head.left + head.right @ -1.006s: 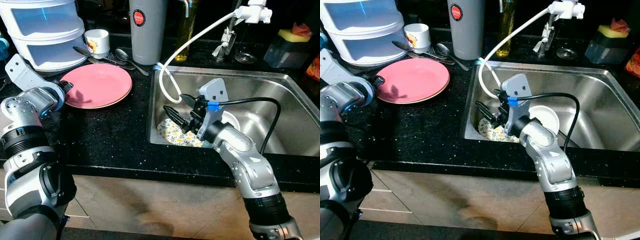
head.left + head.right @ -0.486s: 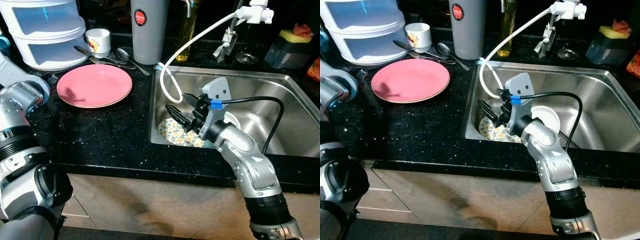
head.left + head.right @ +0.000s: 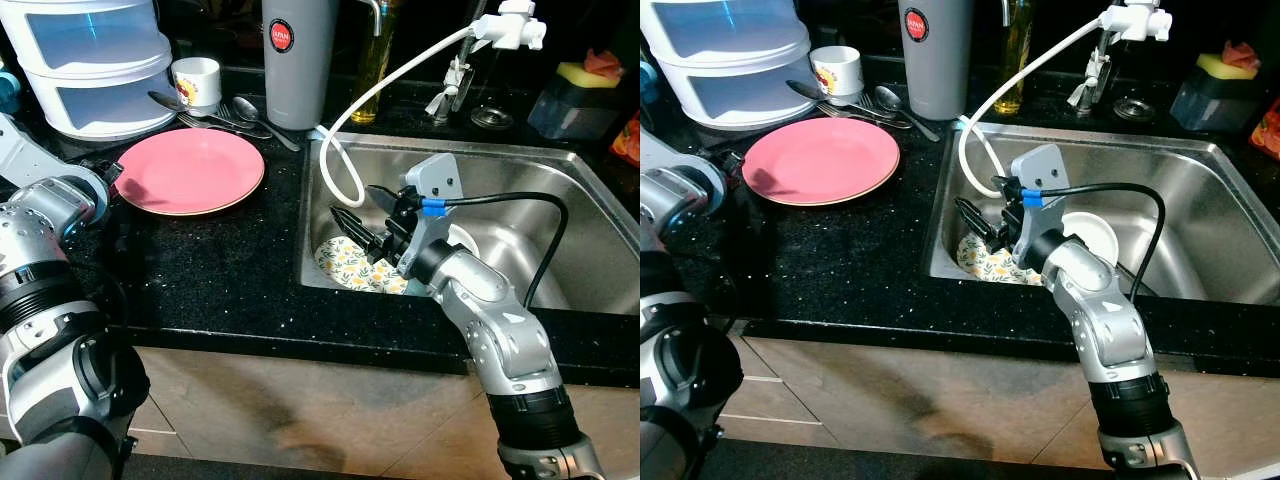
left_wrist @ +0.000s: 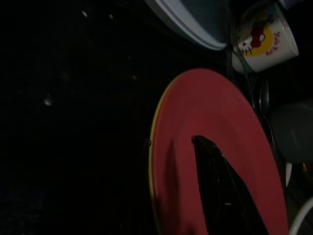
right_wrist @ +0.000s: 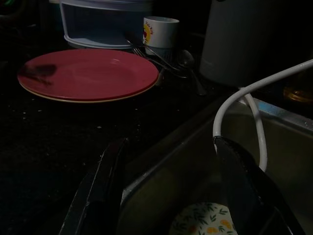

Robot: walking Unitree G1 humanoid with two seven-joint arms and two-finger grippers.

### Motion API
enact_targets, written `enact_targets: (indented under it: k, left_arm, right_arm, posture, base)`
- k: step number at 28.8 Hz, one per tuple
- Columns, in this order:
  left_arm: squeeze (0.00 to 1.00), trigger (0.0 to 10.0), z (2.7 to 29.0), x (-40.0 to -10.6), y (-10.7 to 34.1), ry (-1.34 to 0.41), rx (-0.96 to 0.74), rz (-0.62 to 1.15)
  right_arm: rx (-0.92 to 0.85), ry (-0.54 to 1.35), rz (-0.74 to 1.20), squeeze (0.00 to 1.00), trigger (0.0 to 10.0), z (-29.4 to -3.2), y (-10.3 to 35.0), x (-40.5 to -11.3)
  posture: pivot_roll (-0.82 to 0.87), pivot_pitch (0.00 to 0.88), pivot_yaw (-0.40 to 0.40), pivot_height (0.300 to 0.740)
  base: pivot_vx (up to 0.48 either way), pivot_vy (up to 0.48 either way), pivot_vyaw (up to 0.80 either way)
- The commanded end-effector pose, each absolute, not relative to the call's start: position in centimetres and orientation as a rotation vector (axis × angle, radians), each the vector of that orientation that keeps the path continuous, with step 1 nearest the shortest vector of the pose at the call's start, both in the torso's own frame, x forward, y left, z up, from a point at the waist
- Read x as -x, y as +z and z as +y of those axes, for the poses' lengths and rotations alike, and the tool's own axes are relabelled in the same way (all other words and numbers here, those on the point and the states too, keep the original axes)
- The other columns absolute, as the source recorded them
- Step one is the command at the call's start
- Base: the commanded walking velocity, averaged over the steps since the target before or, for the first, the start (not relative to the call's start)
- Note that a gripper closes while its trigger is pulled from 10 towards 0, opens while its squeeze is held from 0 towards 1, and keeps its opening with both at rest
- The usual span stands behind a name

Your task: Kitchen organization

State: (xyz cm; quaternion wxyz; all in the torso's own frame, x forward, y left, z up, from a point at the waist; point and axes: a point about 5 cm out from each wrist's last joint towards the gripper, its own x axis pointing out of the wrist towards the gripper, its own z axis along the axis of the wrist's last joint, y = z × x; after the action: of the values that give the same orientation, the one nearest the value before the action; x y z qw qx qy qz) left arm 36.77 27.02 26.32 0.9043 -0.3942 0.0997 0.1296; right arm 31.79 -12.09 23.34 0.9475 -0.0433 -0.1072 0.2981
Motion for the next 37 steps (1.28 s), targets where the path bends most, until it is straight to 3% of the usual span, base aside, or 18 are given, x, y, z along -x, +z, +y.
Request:
enact_targets:
  k: [1, 2, 3, 5, 6, 7, 8, 9, 10, 11, 12, 13, 14, 22, 27, 28, 29, 37]
  left_arm:
    - [0.0, 9.7, 27.0, -37.0, 26.2, 0.254, 0.84, 0.215]
    - [0.0, 9.7, 26.9, -37.1, 26.1, 0.252, 0.844, 0.22]
    - [0.0, 9.0, 26.8, -37.1, 25.9, 0.251, 0.848, 0.229]
    - [0.0, 9.0, 26.7, -37.1, 25.8, 0.25, 0.851, 0.236]
    - [0.0, 8.2, 26.6, -37.2, 25.7, 0.248, 0.852, 0.239]
    - [0.0, 6.7, 26.6, -37.2, 25.5, 0.25, 0.853, 0.246]
    - [0.0, 6.2, 26.5, -37.2, 25.4, 0.251, 0.855, 0.25]
    - [0.0, 4.7, 26.5, -37.3, 25.3, 0.251, 0.859, 0.256]
    - [0.0, 4.7, 26.5, -37.3, 25.2, 0.251, 0.862, 0.259]
    - [0.0, 3.8, 26.5, -37.3, 25.2, 0.25, 0.865, 0.259]
    - [0.0, 3.8, 26.5, -37.3, 25.2, 0.25, 0.867, 0.259]
    - [0.0, 0.8, 26.5, -37.4, 25.3, 0.246, 0.869, 0.255]
    - [0.0, 0.0, 26.5, -37.4, 25.3, 0.244, 0.87, 0.253]
    - [0.0, 0.0, 26.6, -37.5, 25.7, 0.239, 0.866, 0.225]
    - [0.0, 0.0, 25.3, -36.9, 28.9, 0.069, 0.675, 0.024]
    - [0.0, 0.6, 24.8, -36.7, 29.0, 0.031, 0.64, 0.01]
    - [0.0, 10.0, 24.0, -36.3, 28.8, -0.015, 0.599, 0.006]
    - [0.0, 10.0, 22.4, -34.3, 27.0, -0.007, 0.588, -0.009]
  right_arm:
    - [0.083, 0.594, -0.236, 0.0, 10.0, -12.3, 23.6, -31.7]
    - [0.083, 0.593, -0.237, 0.0, 10.0, -12.3, 23.7, -31.7]
    - [0.082, 0.592, -0.238, 0.0, 10.0, -12.4, 23.7, -31.7]
    - [0.082, 0.59, -0.238, 0.0, 10.0, -12.4, 23.7, -31.7]
    - [0.082, 0.589, -0.239, 0.0, 10.0, -12.4, 23.7, -31.7]
    - [0.083, 0.586, -0.24, 0.0, 10.0, -12.5, 23.7, -31.7]
    - [0.083, 0.584, -0.24, 0.0, 10.0, -12.5, 23.7, -31.7]
    - [0.083, 0.583, -0.241, 0.0, 10.0, -12.6, 23.8, -31.7]
    - [0.083, 0.582, -0.242, 0.0, 10.0, -12.6, 23.8, -31.7]
    - [0.083, 0.58, -0.243, 0.0, 10.0, -12.6, 23.8, -31.7]
    - [0.083, 0.578, -0.243, 0.0, 10.0, -12.6, 23.8, -31.7]
    - [0.083, 0.576, -0.244, 0.0, 10.0, -12.7, 23.8, -31.7]
    - [0.083, 0.575, -0.244, 0.0, 10.0, -12.7, 23.8, -31.7]
    - [0.084, 0.569, -0.251, 0.0, 10.0, -12.8, 24.0, -31.8]
    - [0.061, 0.53, -0.282, 0.0, 10.0, -13.0, 24.3, -32.0]
    - [0.04, 0.502, -0.293, 0.0, 10.0, -13.1, 24.4, -32.0]
    - [-0.011, 0.453, -0.303, 0.0, 10.0, -13.1, 24.3, -32.1]
    - [-0.134, 0.331, -0.276, 0.0, 10.0, -12.0, 22.8, -32.1]
  posture:
    - [0.18, 0.078, -0.004, 0.74]
    - [0.18, 0.078, -0.004, 0.74]
    - [0.18, 0.078, -0.004, 0.74]
    - [0.18, 0.078, -0.004, 0.74]
    - [0.18, 0.078, -0.004, 0.74]
    - [0.18, 0.078, -0.004, 0.74]
    - [0.18, 0.078, -0.004, 0.74]
    - [0.17, 0.077, -0.002, 0.74]
    - [0.17, 0.077, -0.002, 0.74]
    - [0.17, 0.077, -0.002, 0.74]
    - [0.17, 0.077, -0.002, 0.74]
    - [0.17, 0.077, -0.002, 0.74]
    - [0.17, 0.071, -0.002, 0.74]
    - [0.17, 0.066, -0.004, 0.74]
    - [0.17, 0.057, -0.004, 0.74]
    - [0.17, 0.057, -0.004, 0.74]
    - [0.17, 0.056, -0.003, 0.74]
    - [0.17, 0.058, 0.005, 0.74]
  base:
    - [0.0, 0.0, 0.0]
    - [0.0, 0.0, 0.0]
    - [0.0, 0.0, 0.0]
    - [0.0, 0.0, 0.0]
    - [0.0, 0.0, 0.0]
    - [0.0, 0.0, 0.0]
    - [0.0, 0.0, 0.0]
    - [0.0, 0.0, 0.0]
    - [0.0, 0.0, 0.0]
    - [0.0, 0.0, 0.0]
    - [0.0, 0.0, 0.0]
    - [0.0, 0.0, 0.0]
    - [0.0, 0.0, 0.0]
    - [0.0, 0.0, 0.0]
    - [0.0, 0.0, 0.0]
    - [0.0, 0.0, 0.0]
    - [0.0, 0.0, 0.0]
    - [0.0, 0.0, 0.0]
